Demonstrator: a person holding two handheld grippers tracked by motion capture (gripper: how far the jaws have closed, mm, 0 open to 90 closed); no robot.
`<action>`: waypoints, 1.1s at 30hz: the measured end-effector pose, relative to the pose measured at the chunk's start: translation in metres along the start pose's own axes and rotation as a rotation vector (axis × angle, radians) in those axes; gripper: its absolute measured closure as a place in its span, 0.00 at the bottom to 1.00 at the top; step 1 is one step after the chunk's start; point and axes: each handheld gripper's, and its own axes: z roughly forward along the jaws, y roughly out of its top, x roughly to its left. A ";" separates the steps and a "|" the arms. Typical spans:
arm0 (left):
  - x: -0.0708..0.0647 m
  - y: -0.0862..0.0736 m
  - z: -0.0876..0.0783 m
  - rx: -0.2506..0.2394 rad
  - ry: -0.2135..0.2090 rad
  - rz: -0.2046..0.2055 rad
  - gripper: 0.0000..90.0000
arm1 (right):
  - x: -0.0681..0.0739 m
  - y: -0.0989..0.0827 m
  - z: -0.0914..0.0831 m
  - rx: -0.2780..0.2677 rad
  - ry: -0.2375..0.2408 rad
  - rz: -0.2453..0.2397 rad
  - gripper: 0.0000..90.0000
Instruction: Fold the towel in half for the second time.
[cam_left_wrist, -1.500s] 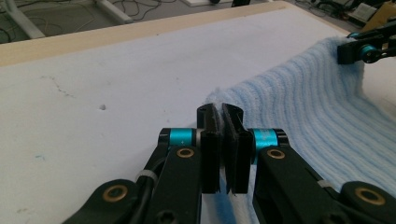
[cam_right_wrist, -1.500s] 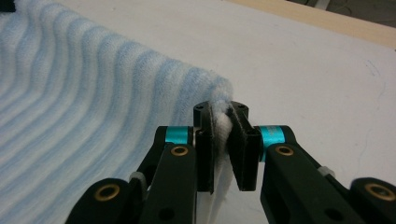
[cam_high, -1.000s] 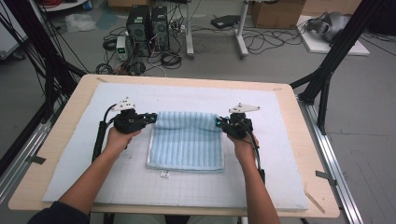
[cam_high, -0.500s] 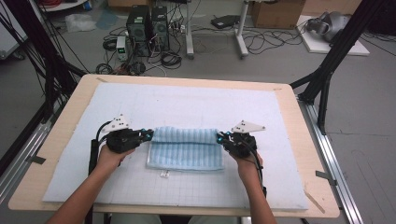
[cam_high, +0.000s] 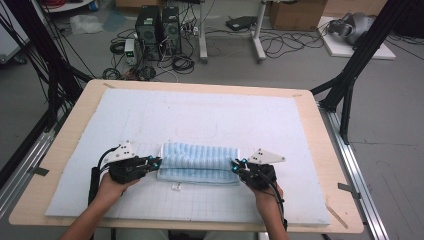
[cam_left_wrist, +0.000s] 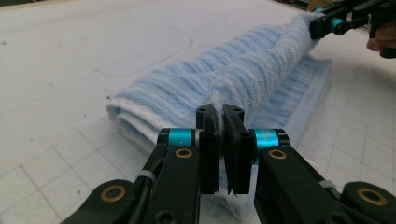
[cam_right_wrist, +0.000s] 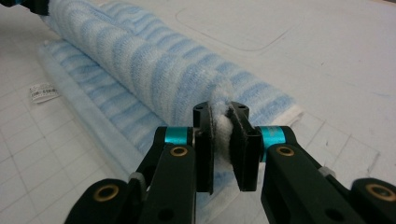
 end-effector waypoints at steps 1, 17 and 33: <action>0.000 -0.001 -0.001 0.004 0.002 0.001 0.93 | 0.001 -0.002 0.000 0.008 0.000 -0.007 0.90; 0.009 0.015 0.004 -0.022 0.069 -0.079 0.69 | 0.003 0.008 -0.011 -0.079 -0.026 0.030 0.62; -0.013 -0.004 0.025 0.173 0.079 -0.040 0.70 | 0.003 -0.004 0.023 0.147 -0.027 -0.030 0.60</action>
